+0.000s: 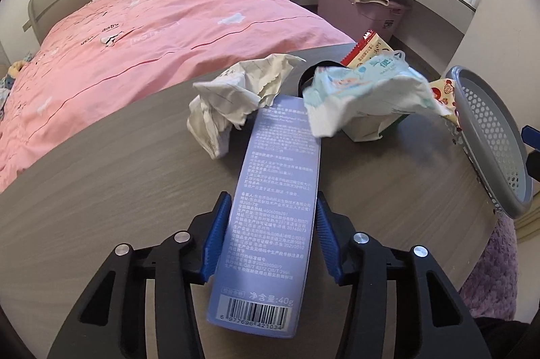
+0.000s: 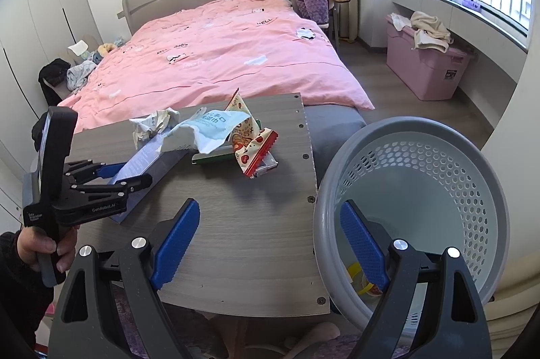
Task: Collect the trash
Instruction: 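Grasp the blue toothpaste box with the left gripper and lift it, then grasp the blue wet-wipes pack with the right gripper while the left gripper holds the box, then carry the wipes pack and blue box over the basket and release both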
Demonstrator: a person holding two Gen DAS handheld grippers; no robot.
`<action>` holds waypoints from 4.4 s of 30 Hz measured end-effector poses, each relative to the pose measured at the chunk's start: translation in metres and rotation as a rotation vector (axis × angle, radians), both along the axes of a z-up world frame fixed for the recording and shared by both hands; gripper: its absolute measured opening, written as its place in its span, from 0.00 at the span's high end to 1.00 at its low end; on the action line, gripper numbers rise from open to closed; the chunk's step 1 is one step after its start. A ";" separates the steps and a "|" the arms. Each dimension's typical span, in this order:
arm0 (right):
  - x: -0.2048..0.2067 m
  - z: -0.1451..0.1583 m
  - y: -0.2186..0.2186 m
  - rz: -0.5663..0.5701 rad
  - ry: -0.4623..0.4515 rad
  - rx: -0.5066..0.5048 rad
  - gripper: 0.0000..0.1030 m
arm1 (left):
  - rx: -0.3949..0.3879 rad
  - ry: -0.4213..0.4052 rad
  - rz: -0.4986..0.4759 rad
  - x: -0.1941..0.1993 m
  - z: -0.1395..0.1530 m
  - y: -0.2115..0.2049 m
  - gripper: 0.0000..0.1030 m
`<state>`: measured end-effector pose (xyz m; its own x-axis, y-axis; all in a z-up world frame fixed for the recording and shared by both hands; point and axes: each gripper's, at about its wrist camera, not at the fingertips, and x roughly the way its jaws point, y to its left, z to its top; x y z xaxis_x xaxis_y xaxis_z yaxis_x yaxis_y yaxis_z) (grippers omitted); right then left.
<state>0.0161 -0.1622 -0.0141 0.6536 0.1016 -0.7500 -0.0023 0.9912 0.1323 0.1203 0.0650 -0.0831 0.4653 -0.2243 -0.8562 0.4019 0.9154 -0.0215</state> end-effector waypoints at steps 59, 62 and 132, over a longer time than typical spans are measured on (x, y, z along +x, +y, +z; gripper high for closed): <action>0.122 -0.028 0.138 0.634 0.133 -0.294 0.27 | -0.091 -0.085 0.487 -0.070 0.039 0.079 0.57; 0.128 -0.036 0.142 0.648 0.160 -0.339 0.30 | -0.097 -0.086 0.507 -0.070 0.039 0.087 0.57; -0.048 -0.009 -0.189 -0.266 -0.021 -0.012 0.53 | -0.143 -0.118 -0.134 -0.058 0.067 -0.247 0.57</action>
